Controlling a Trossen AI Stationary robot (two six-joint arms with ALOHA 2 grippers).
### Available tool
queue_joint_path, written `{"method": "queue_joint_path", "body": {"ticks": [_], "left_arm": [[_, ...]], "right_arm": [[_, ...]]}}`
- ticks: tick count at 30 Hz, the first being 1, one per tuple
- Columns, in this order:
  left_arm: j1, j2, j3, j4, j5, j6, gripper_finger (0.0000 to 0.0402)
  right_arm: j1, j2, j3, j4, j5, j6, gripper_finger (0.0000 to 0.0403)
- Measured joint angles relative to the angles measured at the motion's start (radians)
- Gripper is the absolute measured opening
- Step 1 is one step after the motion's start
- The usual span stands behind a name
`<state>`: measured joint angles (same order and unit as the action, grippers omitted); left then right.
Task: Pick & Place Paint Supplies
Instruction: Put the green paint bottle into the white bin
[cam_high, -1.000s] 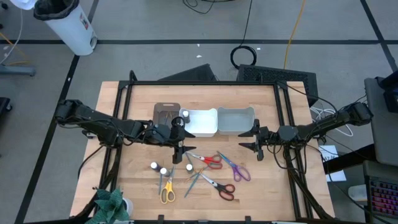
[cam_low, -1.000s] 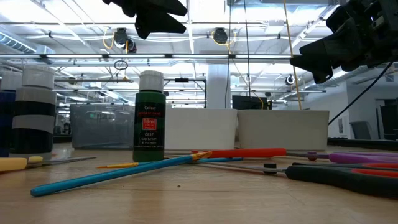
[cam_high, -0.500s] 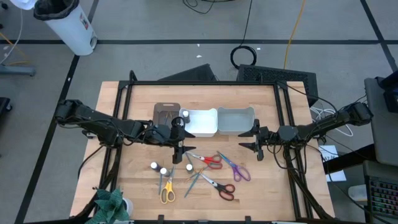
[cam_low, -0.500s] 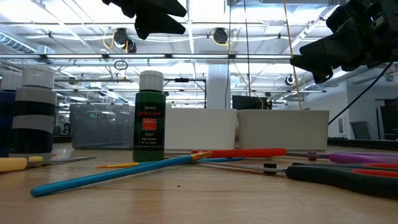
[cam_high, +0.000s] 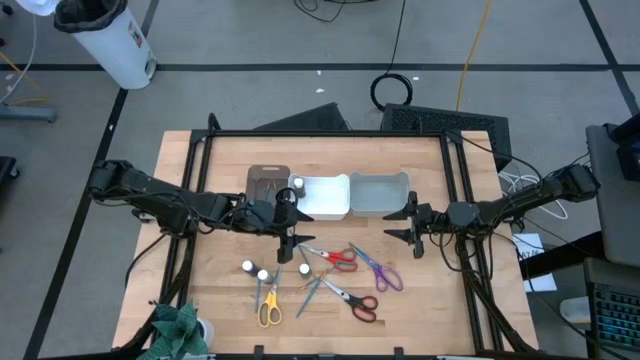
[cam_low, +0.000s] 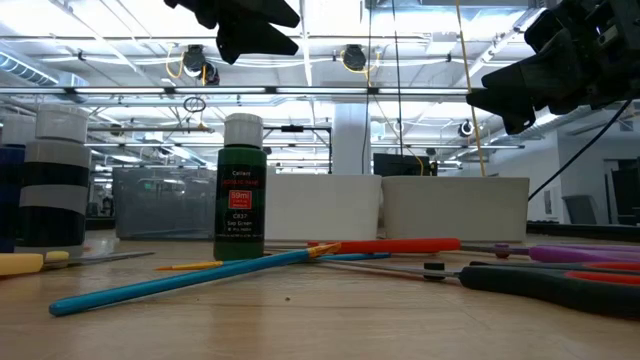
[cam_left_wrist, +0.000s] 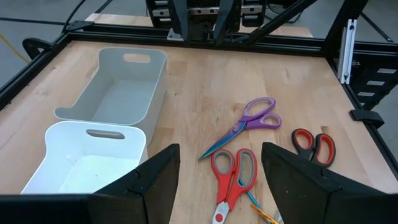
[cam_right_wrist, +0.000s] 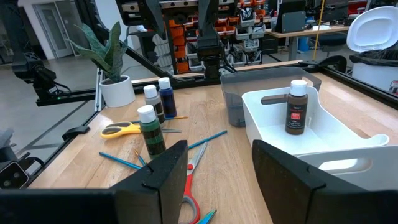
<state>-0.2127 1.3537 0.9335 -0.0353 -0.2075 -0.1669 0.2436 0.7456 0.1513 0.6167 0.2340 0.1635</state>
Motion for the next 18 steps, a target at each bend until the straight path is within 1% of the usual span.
{"method": "queue_joint_path", "body": {"ticks": [11,12,14,16,18], "left_arm": [[0.0,0.0,0.0,0.01,0.002,-0.008,0.0235],[0.0,0.0,0.0,0.003,0.009,-0.018,0.0235],[0.008,0.0,0.001,-0.002,0.056,-0.014,0.0235],[0.023,-0.017,0.016,-0.055,0.097,0.01,0.0235],[0.038,-0.063,0.041,-0.14,0.101,0.011,0.0235]], "right_arm": [[0.0,0.0,0.0,0.0,0.0,0.0,0.0171],[0.0,0.0,0.0,0.0,0.0,0.0,0.0171],[0.0,0.0,0.0,0.0,0.0,0.0,0.0171],[0.0,0.0,0.0,0.0,0.0,0.0,0.0171],[0.0,0.0,0.0,0.0,0.0,0.0,0.0171]]}}
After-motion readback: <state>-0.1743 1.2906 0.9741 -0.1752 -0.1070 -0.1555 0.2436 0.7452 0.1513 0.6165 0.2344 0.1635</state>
